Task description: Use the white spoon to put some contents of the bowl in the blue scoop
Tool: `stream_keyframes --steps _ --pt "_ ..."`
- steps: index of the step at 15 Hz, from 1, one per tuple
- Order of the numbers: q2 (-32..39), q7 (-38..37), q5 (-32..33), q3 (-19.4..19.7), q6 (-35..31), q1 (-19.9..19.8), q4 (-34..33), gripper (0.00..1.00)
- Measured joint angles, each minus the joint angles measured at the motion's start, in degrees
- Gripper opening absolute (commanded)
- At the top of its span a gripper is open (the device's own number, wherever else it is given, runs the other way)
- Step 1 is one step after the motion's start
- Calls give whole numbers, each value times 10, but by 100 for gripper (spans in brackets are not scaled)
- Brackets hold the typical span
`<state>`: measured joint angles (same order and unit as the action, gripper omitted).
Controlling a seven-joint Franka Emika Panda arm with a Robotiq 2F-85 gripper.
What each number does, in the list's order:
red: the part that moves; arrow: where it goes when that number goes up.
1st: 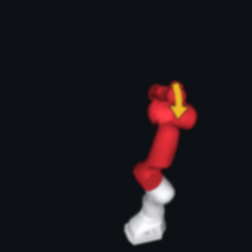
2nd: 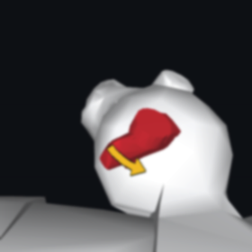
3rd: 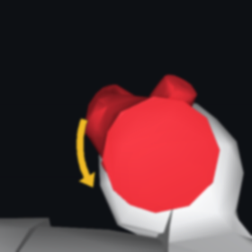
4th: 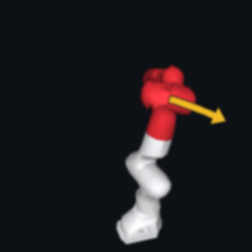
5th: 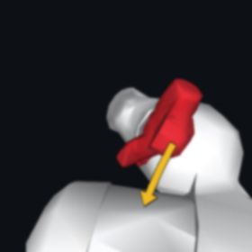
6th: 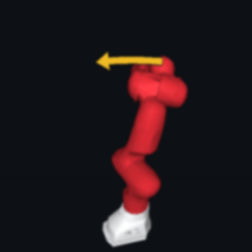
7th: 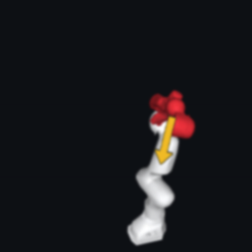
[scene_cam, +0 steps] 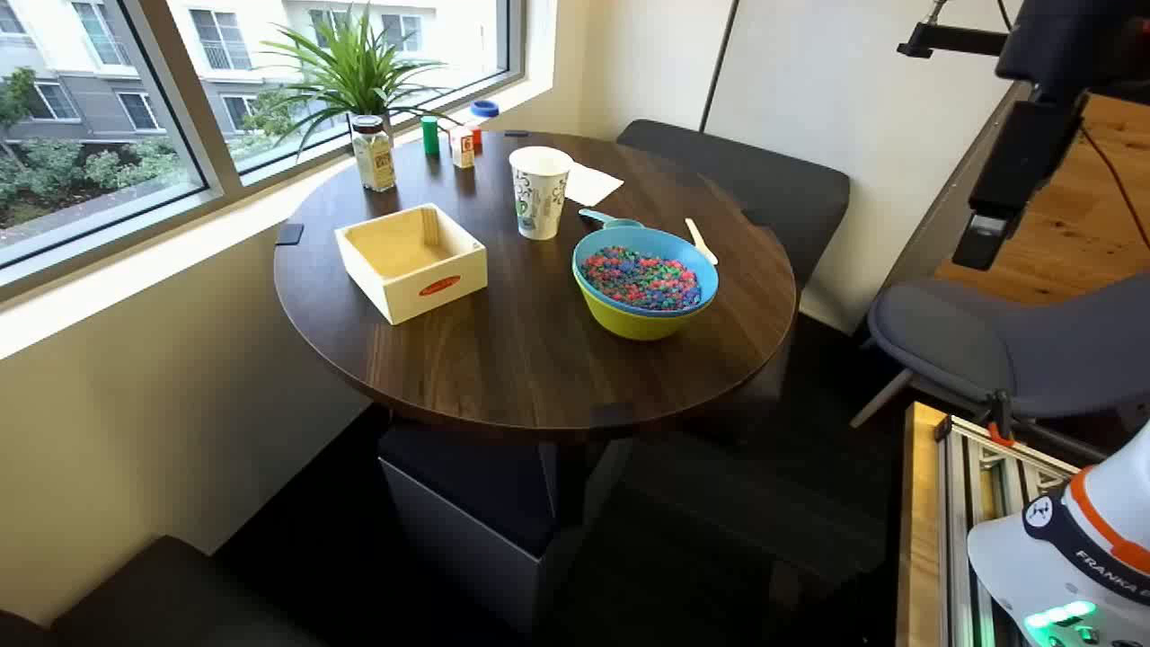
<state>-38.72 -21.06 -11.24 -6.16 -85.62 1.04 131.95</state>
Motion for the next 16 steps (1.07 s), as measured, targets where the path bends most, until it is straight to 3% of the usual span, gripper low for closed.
stream_keyframes --steps 9,16 --pt "1 -3 3 -1 -6 -5 1 100" --pt "46 -43 99 0 -151 -85 21 100"
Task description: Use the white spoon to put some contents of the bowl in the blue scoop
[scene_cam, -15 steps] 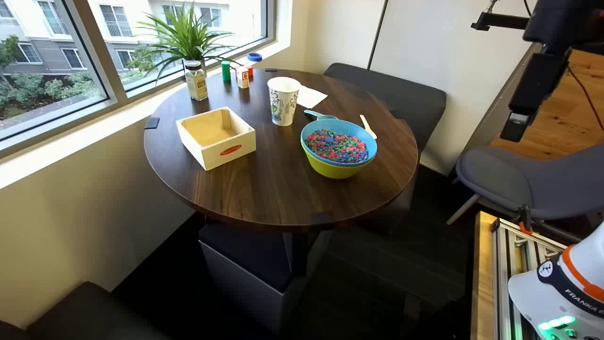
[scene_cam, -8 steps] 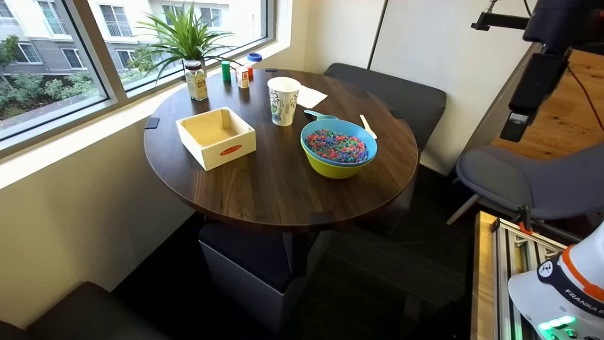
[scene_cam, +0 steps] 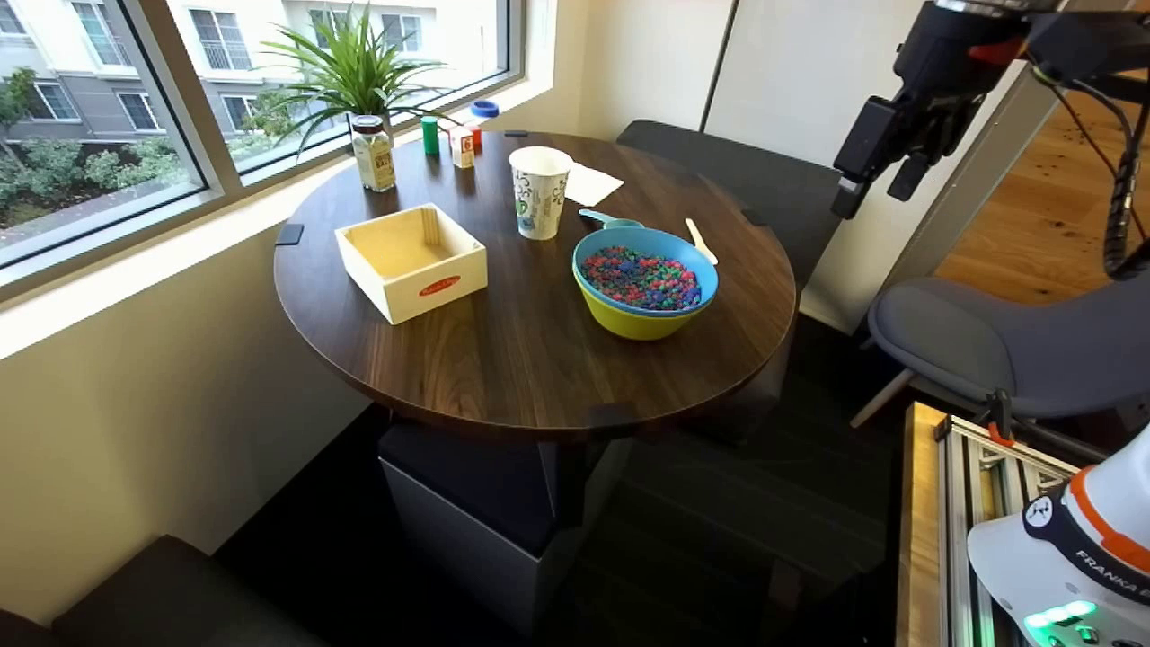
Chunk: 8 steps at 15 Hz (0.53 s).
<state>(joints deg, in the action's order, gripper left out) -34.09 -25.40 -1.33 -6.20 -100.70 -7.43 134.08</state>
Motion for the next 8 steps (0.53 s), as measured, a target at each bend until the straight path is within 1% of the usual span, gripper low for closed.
stream_keyframes --steps 4,6,8 --pt "49 -1 65 19 -87 -31 14 100" --pt "81 -2 93 29 -121 -41 14 100" --pt "105 -3 106 34 -142 -47 13 100"
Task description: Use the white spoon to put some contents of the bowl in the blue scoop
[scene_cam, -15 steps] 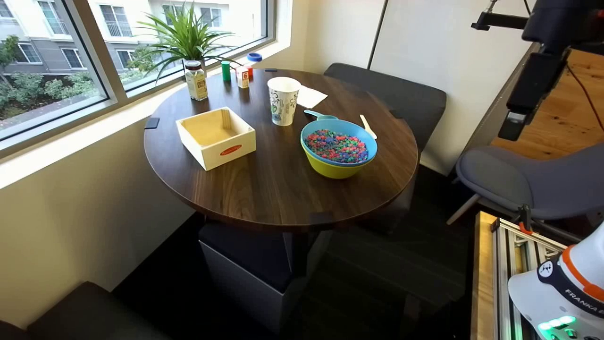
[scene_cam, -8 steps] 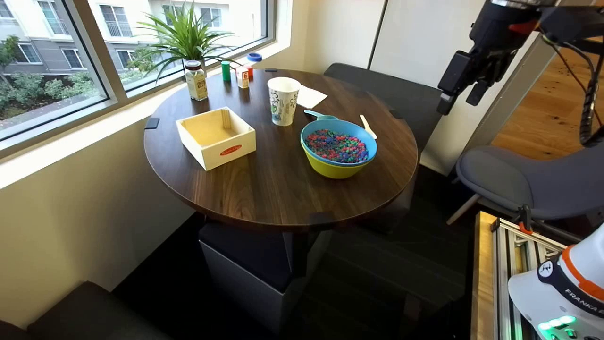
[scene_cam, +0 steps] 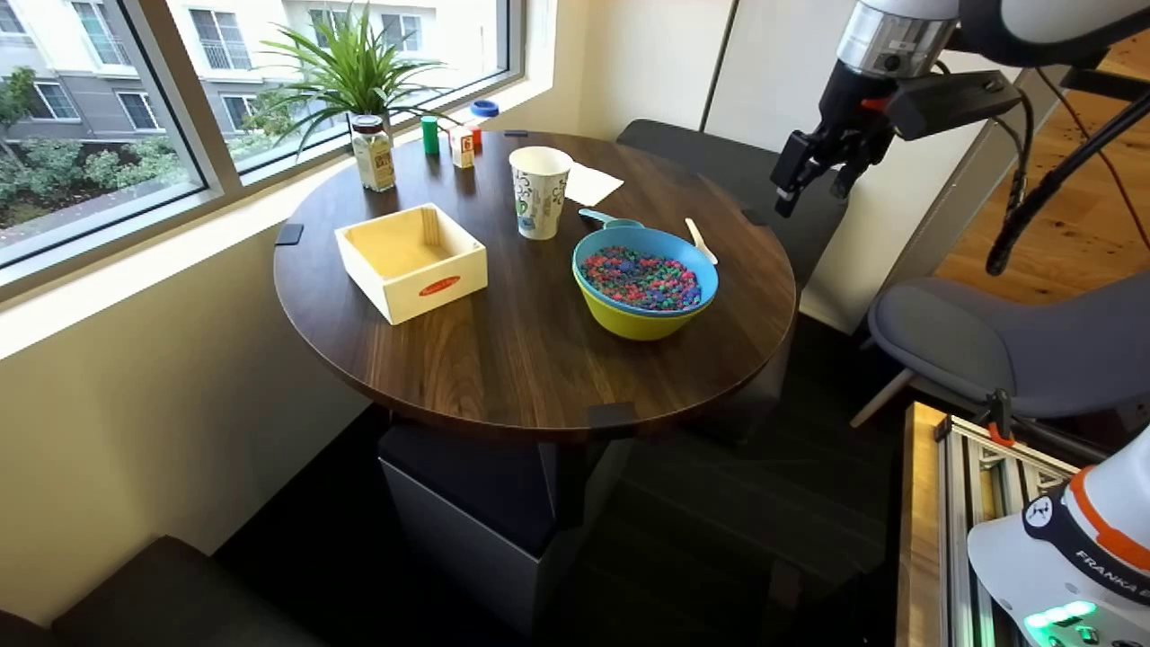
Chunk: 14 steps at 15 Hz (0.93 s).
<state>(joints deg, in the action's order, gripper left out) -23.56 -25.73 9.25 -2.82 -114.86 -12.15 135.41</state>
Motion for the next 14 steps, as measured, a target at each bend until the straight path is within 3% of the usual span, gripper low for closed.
stream_keyframes --steps 7,14 --pt "21 -19 13 8 -10 -4 -8 100" --pt "135 -89 21 39 -65 -15 -57 100"
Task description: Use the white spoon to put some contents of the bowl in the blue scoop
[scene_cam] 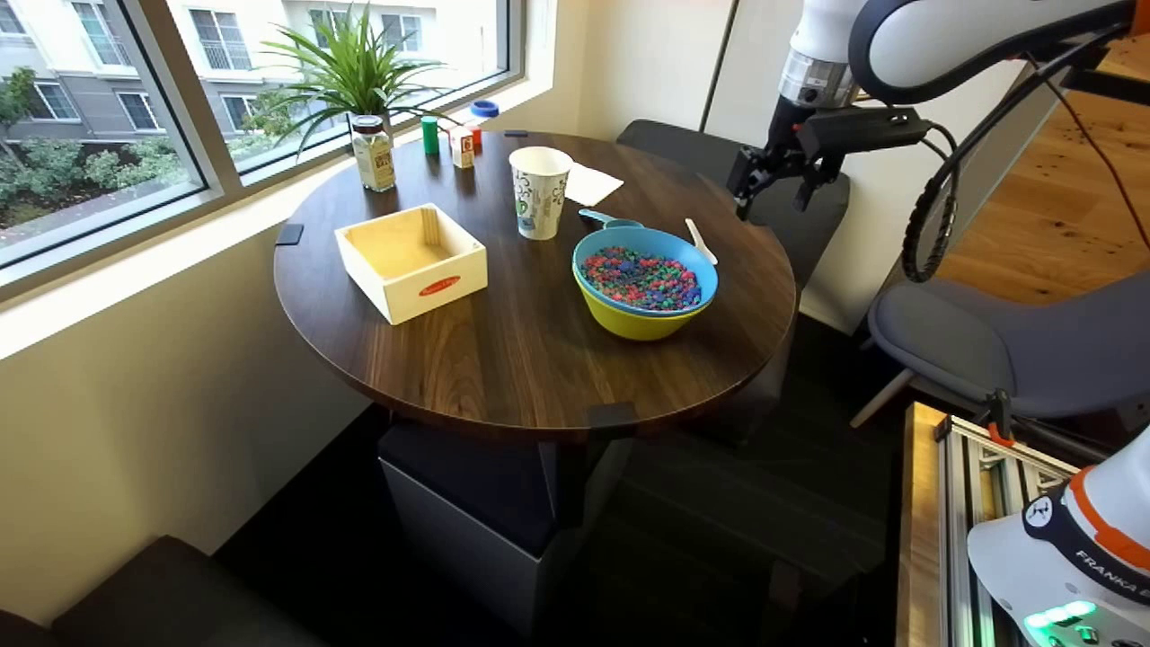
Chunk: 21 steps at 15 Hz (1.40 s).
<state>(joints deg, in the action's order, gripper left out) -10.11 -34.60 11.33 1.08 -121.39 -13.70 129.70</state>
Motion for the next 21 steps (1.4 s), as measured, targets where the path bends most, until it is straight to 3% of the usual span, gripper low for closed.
stream_keyframes --steps 8,9,10,11,16,17,18,21 --pt "127 -67 1 23 -57 20 -76 100" --pt "137 -72 0 26 -57 25 -85 96" --pt "146 -76 0 27 -57 29 -92 79" --pt "153 -80 0 29 -57 33 -99 72" --pt "176 -94 -1 40 -57 51 -123 59" --pt "180 -95 -1 43 -57 53 -126 65" --pt "183 -96 -2 44 -57 54 -128 78" --pt "190 -98 -6 48 -57 57 -131 62"
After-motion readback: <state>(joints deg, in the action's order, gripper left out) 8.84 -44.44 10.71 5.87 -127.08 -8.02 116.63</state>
